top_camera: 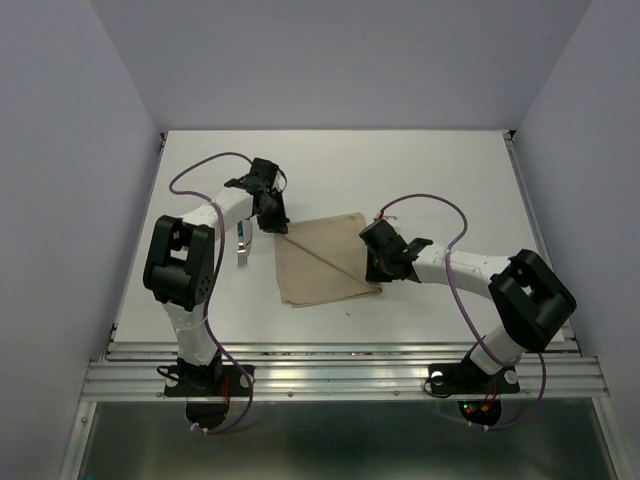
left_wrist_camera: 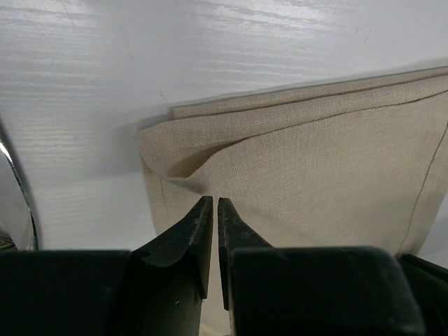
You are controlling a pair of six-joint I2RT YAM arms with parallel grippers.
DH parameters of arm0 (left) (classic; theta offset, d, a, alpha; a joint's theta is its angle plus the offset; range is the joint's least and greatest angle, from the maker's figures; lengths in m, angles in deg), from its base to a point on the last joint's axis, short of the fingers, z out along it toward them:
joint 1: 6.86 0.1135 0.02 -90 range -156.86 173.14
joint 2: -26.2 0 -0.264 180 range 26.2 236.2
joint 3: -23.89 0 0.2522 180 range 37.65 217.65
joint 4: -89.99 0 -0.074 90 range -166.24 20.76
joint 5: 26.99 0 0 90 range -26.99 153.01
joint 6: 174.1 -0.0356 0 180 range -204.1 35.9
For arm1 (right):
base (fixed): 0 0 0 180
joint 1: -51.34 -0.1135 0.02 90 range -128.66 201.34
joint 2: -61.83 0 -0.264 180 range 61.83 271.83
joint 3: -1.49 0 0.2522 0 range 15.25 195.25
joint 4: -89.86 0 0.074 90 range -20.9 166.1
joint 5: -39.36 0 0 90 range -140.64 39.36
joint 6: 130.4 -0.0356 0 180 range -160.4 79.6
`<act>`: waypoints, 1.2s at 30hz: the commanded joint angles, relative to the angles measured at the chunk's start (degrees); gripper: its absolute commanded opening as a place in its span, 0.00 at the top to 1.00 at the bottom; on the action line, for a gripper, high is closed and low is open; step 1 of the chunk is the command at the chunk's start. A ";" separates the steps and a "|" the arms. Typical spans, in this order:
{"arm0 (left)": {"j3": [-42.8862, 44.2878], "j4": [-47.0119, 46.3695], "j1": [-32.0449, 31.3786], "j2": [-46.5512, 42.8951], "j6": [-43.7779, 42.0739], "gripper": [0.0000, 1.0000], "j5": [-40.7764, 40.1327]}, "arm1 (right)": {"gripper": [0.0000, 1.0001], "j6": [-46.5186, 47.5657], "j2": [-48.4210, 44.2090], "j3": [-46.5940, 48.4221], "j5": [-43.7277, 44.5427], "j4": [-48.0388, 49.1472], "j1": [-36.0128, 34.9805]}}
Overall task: Fold the napkin into a case and place the utensils inside
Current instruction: Smooth out the upper triangle-folded napkin at the center of the board.
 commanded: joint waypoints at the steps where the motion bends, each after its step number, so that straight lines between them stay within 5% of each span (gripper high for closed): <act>1: 0.80 -0.70 0.06 -0.18 -0.13 0.81 0.21 | 0.77 -0.09 -2.02 0.58 1.66 1.49 -0.15; 16: 9.14 0.62 0.15 8.08 -1.44 0.81 -0.14 | 0.77 0.08 -3.77 1.81 2.71 0.35 -0.15; 25: 8.46 0.36 0.85 5.37 -1.97 0.81 -2.16 | 0.75 2.37 -2.90 4.62 5.79 0.18 -0.15; 36: 2.39 -0.26 2.18 0.09 -1.54 0.81 -1.72 | 0.67 13.52 11.06 23.41 2.37 0.35 7.49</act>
